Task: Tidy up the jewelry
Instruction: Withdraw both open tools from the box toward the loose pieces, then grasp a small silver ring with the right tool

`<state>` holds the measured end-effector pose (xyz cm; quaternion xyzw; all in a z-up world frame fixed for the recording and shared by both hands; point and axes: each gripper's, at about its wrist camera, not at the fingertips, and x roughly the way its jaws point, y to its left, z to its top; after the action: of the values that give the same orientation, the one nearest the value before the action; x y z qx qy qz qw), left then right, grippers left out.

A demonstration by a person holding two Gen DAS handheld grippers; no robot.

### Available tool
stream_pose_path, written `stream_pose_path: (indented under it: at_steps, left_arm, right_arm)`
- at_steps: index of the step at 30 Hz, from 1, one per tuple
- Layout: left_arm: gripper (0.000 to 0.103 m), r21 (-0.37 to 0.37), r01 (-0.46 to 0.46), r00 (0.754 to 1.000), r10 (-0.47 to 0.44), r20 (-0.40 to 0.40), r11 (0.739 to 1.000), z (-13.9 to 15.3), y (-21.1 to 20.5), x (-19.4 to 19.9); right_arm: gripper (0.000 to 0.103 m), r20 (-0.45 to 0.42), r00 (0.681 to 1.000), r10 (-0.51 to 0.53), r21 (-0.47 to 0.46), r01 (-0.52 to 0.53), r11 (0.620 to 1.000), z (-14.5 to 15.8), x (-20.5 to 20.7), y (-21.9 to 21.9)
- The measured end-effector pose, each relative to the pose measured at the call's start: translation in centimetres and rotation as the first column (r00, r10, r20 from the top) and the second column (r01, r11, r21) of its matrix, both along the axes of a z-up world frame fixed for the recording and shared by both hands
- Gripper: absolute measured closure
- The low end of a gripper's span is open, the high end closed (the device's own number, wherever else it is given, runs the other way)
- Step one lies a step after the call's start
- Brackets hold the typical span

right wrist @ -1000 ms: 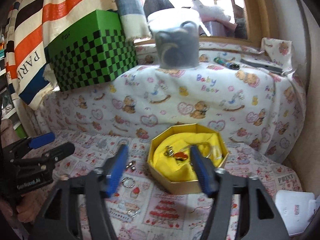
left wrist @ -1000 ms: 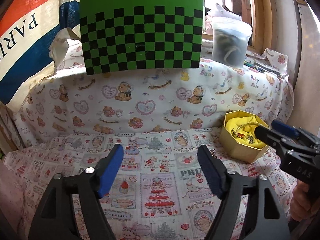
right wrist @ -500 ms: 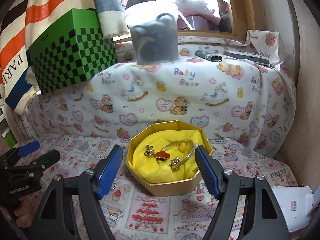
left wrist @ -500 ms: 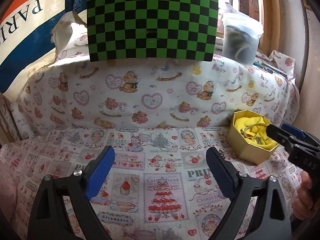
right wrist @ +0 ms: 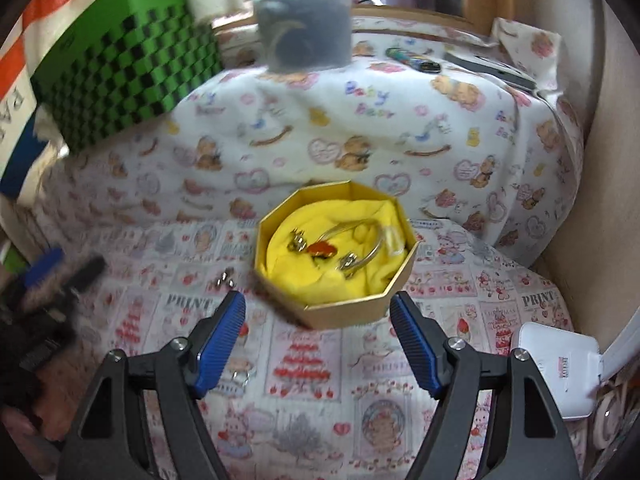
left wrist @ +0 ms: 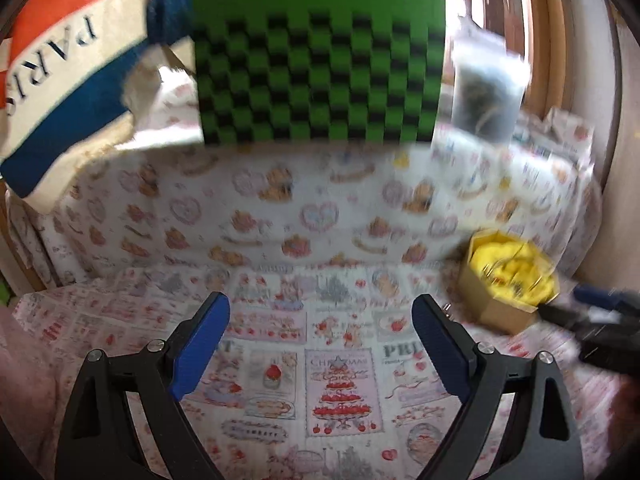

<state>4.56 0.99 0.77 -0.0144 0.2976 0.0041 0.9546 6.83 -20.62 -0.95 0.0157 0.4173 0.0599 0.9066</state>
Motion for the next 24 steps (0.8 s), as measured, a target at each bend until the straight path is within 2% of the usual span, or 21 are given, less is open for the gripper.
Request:
stream_pose_path:
  at_steps: [2,4,6,8,10,14,18,20,22,24]
  left_arm:
    - [0.012,-0.008,-0.013,1.0,0.013,0.026,1.0,1.2,0.3,-0.8]
    - [0.012,-0.021,-0.023,0.998,0.024,0.059,1.0,2.0,0.6,-1.4]
    - [0.012,-0.023,-0.034,0.996,0.035,0.077,0.999,2.3,0.8,-1.8]
    - [0.012,-0.012,-0.045,0.995,0.046,0.088,0.999,2.3,0.8,-1.6]
    - [0.012,0.035,-0.066,0.993,0.062,0.099,0.997,2.1,0.6,-1.4]
    - [0.012,0.14,-0.096,0.989,0.078,0.126,0.985,1.7,-0.1,-1.4]
    - [0.011,0.136,-0.082,0.991,0.067,0.115,0.987,1.7,-0.1,-1.2]
    - [0.012,0.135,-0.085,0.991,0.07,0.116,0.987,1.7,-0.1,-1.2]
    - [0.012,0.131,-0.09,0.991,0.075,0.115,0.987,1.7,0.0,-1.2]
    - [0.012,0.125,-0.092,0.991,0.078,0.111,0.988,1.6,0.1,-1.2]
  right_arm:
    - [0.033,-0.036,0.999,0.021,0.013,-0.021,1.0,-0.6,-0.1,0.5]
    - [0.041,-0.109,0.993,0.049,0.046,-0.044,0.998,-1.5,-0.1,0.9]
    - [0.045,-0.157,0.984,0.085,0.094,-0.071,0.993,-2.1,-0.1,1.4]
    - [0.051,-0.189,0.975,0.121,0.1,-0.103,0.99,-2.8,-0.1,2.1]
    - [0.059,-0.202,0.969,0.142,0.081,-0.128,0.988,-3.4,-0.3,3.0]
    - [0.063,-0.218,0.956,0.197,0.022,-0.196,0.98,-4.4,-0.5,4.5]
    - [0.076,-0.215,0.954,0.21,-0.012,-0.217,0.976,-4.8,-1.0,5.5]
    - [0.078,-0.216,0.953,0.211,-0.013,-0.219,0.976,-5.0,-1.1,6.0]
    - [0.087,-0.21,0.955,0.207,-0.029,-0.218,0.976,-5.0,-1.3,6.3]
    - [0.09,-0.208,0.957,0.204,-0.042,-0.217,0.975,-5.4,-1.1,6.5]
